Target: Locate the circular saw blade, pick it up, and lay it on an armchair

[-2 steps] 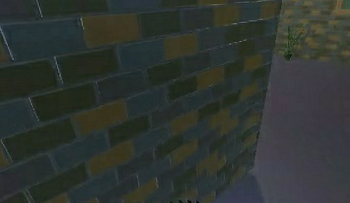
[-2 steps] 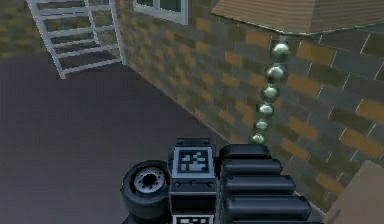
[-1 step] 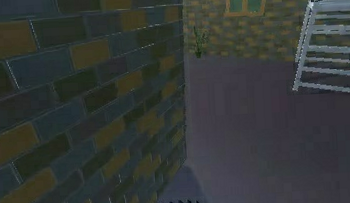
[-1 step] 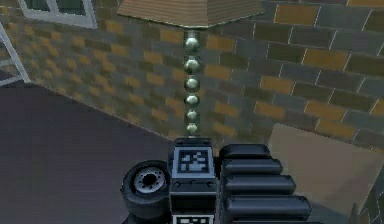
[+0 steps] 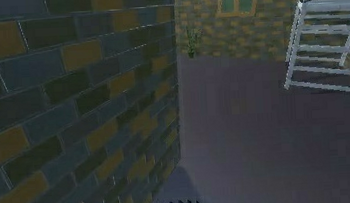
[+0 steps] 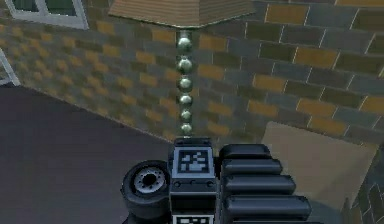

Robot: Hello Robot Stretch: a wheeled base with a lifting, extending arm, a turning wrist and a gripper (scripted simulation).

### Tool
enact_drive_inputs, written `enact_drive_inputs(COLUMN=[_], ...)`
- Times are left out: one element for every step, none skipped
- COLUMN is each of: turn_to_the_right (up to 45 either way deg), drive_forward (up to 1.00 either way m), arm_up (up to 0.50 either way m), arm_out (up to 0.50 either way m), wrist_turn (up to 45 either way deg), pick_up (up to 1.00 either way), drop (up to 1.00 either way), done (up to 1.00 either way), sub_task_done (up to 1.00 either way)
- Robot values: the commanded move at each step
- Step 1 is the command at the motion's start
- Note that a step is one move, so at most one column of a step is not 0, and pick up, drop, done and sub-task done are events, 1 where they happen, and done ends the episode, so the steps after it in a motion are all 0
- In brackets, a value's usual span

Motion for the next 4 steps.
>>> enact_drive_inputs(turn_to_the_right=[-21.0,21.0,-21.0,15.0], drive_forward=[0.0,0.0,0.0,0.0], arm_up=[0.0,0.0,0.0,0.0], arm_out=[0.0,0.0,0.0,0.0], wrist_turn=[0.0,0.0,0.0,0.0], pick_up=[0.0,0.0,0.0,0.0], drop=[0.0,0.0,0.0,0.0], done=[0.0,0.0,0.0,0.0], sub_task_done=[0.0,0.0,0.0,0.0])
